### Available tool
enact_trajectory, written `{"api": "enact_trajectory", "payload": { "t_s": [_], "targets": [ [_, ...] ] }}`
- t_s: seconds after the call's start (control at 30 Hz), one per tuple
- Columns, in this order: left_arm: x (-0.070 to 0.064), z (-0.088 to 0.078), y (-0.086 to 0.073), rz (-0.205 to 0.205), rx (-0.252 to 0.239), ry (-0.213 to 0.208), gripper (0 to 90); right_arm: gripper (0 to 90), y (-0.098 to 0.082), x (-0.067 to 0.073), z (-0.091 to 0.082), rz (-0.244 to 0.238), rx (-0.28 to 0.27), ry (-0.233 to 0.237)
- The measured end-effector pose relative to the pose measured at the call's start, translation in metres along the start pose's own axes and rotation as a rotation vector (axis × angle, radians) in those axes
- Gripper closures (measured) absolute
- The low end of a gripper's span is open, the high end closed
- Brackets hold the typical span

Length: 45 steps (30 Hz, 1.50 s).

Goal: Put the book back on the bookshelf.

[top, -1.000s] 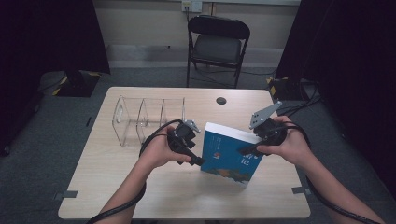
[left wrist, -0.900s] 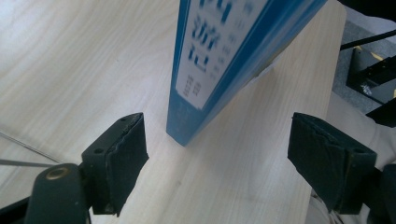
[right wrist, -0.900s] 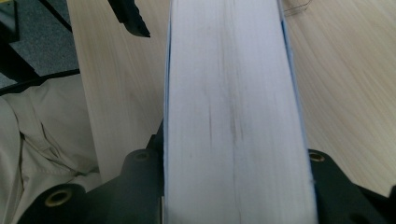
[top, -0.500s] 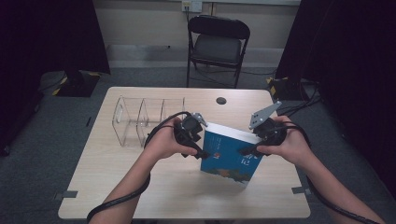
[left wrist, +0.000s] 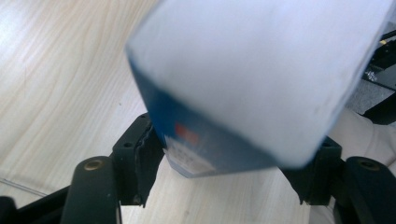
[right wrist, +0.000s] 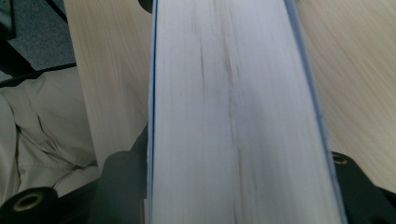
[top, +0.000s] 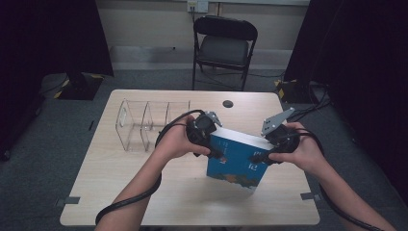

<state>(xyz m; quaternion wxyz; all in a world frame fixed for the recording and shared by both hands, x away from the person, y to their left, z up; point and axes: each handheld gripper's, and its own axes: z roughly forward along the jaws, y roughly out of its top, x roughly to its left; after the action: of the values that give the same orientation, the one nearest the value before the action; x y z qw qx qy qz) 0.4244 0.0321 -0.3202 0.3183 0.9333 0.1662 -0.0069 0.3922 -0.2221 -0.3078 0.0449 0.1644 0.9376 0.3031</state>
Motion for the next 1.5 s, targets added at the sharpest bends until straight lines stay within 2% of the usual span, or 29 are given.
{"api": "enact_trajectory", "payload": {
  "t_s": [0.1,0.17,0.3,0.43,0.6,0.77,0.87,1.13,1.17,1.23,1.33,1.5],
  "targets": [
    [-0.002,0.0,0.004,0.036,0.022,0.019,38.3,45.0,-0.003,-0.001,-0.003,0.001,-0.008,-0.009],
    [-0.003,-0.001,0.005,0.037,0.032,0.03,41.9,42.4,-0.006,-0.001,-0.004,0.005,-0.02,-0.013],
    [-0.005,-0.001,0.006,0.033,0.042,0.038,43.5,39.6,-0.014,-0.004,-0.008,0.016,-0.065,-0.018],
    [-0.007,-0.004,0.005,0.037,0.056,0.027,46.4,38.8,-0.023,-0.006,-0.007,0.021,-0.079,-0.022],
    [-0.013,-0.007,0.002,0.017,0.051,0.006,49.8,38.8,-0.035,-0.009,-0.003,0.029,-0.123,-0.016],
    [-0.016,-0.011,0.002,0.03,0.024,0.006,50.7,37.8,-0.038,-0.011,-0.002,0.036,-0.138,-0.015],
    [-0.016,-0.014,0.006,0.059,0.046,0.005,50.6,37.2,-0.04,-0.011,-0.001,0.038,-0.144,-0.006],
    [-0.018,-0.018,0.02,0.084,0.108,0.003,49.9,36.3,-0.044,-0.012,0.002,0.047,-0.161,0.001],
    [-0.018,-0.017,0.021,0.097,0.111,0.007,50.1,36.1,-0.045,-0.012,0.003,0.051,-0.163,-0.001],
    [-0.02,-0.017,0.022,0.091,0.121,0.01,51.5,35.7,-0.047,-0.012,0.004,0.057,-0.17,0.005],
    [-0.022,-0.017,0.022,0.119,0.145,0.012,54.3,34.7,-0.049,-0.013,0.006,0.062,-0.18,0.011],
    [-0.028,-0.019,0.023,0.096,0.169,0.0,58.7,33.4,-0.053,-0.017,0.007,0.077,-0.205,-0.01]
  ]
}}
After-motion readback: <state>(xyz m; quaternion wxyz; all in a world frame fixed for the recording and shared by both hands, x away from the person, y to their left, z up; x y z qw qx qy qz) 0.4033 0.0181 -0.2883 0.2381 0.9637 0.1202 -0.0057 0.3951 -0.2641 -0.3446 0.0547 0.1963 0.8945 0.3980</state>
